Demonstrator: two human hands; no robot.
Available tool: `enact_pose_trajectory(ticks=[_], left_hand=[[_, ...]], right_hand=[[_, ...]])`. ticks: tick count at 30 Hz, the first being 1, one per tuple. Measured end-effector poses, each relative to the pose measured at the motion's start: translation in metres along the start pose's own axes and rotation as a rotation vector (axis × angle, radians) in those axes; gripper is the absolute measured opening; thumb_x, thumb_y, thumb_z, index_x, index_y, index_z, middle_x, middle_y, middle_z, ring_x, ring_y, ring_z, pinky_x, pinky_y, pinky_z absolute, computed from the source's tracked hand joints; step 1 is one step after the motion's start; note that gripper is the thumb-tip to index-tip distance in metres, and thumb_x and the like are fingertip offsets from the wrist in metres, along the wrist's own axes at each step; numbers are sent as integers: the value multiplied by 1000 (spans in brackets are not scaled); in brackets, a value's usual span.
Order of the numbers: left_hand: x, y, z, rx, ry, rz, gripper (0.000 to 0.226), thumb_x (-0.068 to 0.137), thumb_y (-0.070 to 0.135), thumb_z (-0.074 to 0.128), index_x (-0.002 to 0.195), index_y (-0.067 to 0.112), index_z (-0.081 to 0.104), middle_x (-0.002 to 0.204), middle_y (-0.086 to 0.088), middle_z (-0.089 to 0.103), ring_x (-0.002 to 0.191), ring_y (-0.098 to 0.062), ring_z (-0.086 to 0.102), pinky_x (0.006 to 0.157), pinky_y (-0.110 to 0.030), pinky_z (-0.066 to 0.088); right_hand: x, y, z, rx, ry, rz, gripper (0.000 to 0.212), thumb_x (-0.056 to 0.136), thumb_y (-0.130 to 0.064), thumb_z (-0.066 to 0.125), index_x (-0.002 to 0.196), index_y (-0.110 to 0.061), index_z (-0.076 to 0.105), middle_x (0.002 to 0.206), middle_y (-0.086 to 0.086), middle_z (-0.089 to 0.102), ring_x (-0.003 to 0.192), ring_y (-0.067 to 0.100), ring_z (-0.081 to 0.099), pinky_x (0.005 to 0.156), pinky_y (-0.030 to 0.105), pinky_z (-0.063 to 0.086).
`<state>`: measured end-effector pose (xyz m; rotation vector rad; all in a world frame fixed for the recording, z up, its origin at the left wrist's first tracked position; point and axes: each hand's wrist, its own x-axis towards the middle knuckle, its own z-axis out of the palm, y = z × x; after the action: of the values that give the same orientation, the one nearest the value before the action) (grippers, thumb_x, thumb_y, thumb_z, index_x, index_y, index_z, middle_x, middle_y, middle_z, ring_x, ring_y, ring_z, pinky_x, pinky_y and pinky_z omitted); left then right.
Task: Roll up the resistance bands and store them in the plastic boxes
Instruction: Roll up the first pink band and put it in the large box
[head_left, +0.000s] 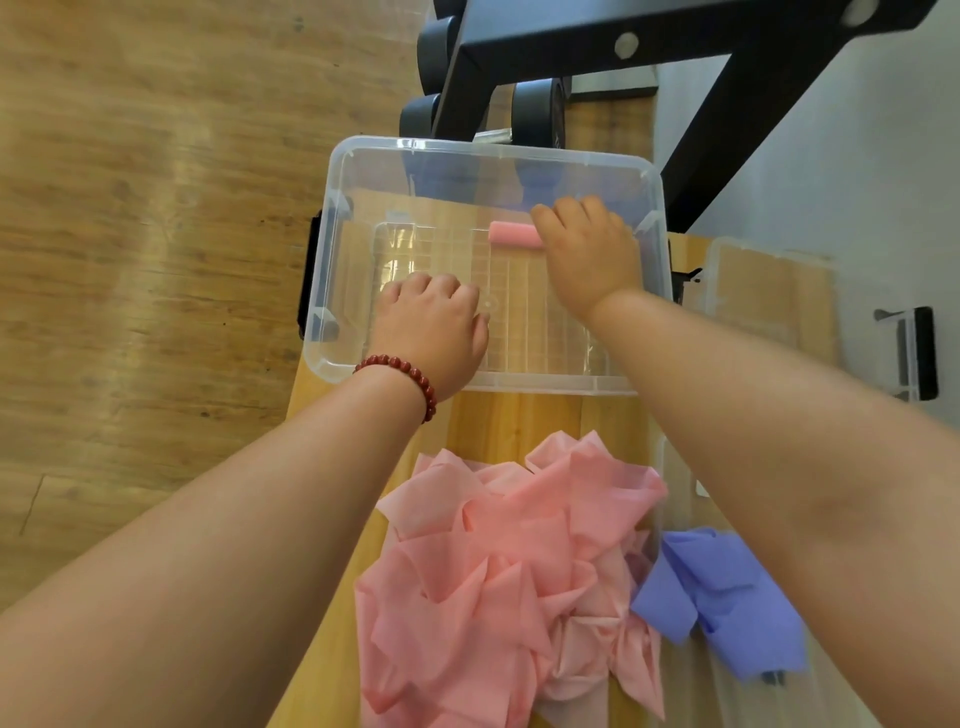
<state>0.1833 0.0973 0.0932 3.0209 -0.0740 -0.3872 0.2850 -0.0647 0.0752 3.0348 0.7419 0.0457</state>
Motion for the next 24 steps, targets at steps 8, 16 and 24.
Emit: enact_pose_trajectory(ticks=[8, 16, 24], left_hand=[[-15, 4, -19, 31, 6, 4, 43, 103, 41, 29, 133, 19, 50, 131, -3, 56, 125, -26, 47, 106, -41, 33], [-42, -2, -36, 36, 37, 29, 43, 102, 40, 29, 134, 18, 49, 131, -4, 55, 125, -27, 47, 106, -43, 32], [-82, -20, -42, 53, 65, 88, 43, 102, 41, 30, 135, 19, 48, 131, -4, 55, 124, -28, 47, 104, -43, 34]], right_hand=[[-25, -10, -13, 45, 95, 6, 32, 94, -4, 53, 126, -7, 55, 116, 16, 60, 104, 35, 53, 81, 41, 41], [-56, -34, -35, 65, 218, 16, 29, 89, -6, 66, 118, -8, 62, 105, 15, 66, 95, 36, 60, 79, 45, 49], [-92, -80, -48, 69, 363, 27, 28, 82, -2, 67, 110, -6, 66, 93, 15, 68, 82, 37, 63, 66, 45, 53]])
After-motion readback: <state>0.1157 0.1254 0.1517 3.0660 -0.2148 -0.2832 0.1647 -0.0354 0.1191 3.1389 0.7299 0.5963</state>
